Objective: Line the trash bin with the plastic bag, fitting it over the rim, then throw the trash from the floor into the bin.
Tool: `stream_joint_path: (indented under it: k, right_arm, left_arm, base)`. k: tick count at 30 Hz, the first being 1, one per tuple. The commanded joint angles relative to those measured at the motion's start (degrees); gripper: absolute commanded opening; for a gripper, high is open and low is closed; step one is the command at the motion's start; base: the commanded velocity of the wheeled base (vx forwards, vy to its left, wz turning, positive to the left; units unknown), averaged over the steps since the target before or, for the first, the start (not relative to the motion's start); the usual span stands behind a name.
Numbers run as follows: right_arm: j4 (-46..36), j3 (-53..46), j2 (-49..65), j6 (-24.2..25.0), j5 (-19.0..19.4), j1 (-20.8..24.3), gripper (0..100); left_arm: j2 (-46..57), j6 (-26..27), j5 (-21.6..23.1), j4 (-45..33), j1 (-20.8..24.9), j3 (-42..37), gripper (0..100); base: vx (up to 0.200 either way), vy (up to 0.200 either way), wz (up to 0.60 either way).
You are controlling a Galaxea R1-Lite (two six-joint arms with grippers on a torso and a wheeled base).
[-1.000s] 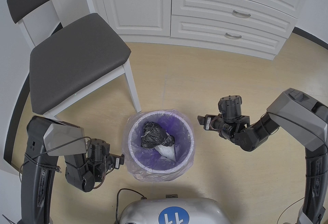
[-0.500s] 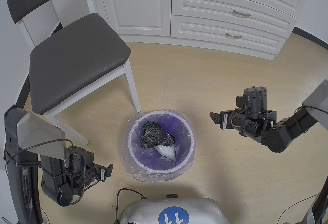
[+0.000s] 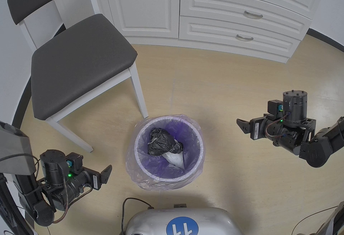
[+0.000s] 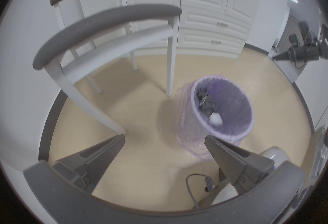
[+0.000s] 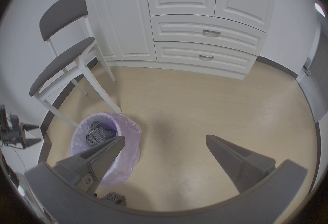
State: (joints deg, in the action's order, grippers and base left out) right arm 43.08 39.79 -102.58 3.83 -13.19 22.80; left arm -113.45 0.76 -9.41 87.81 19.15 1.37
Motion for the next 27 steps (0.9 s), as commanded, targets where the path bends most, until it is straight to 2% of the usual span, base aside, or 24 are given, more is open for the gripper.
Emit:
stream_joint_path:
  k: [1,9,13,20,25,27]
  right_arm:
    - [3.0,-4.2,3.0,-2.1,-0.1,-0.1,100]
    - [6.3,-8.6,4.3,-2.4,-0.7,0.0,100]
    - [6.9,-13.6,9.7,-2.2,-0.8,-0.3,100]
    - [6.0,-22.3,23.4,-1.9,-0.8,-4.4,100]
    - [5.9,-28.1,31.8,-1.6,-1.0,-9.1,100]
    - [5.9,-31.2,36.7,-1.6,-1.0,-12.4,100]
  left_arm:
    - [9.0,-0.5,0.0,0.0,1.7,-1.4,100]
    - [10.4,-0.3,0.0,0.0,3.4,-1.4,100]
    - [11.8,-0.7,0.1,0.0,4.6,-1.4,100]
    - [15.4,-0.5,2.7,0.0,4.7,-1.4,100]
    - [18.9,-0.7,3.1,0.1,4.7,-1.4,100]
    - [21.1,-0.6,3.6,0.0,4.1,-1.4,100]
  base:
    - [0.000,0.000,0.00]
    - [0.000,0.000,0.00]
    - [0.000,0.000,0.00]
    - [0.000,0.000,0.00]
    - [0.000,0.000,0.00]
    - [0.000,0.000,0.00]
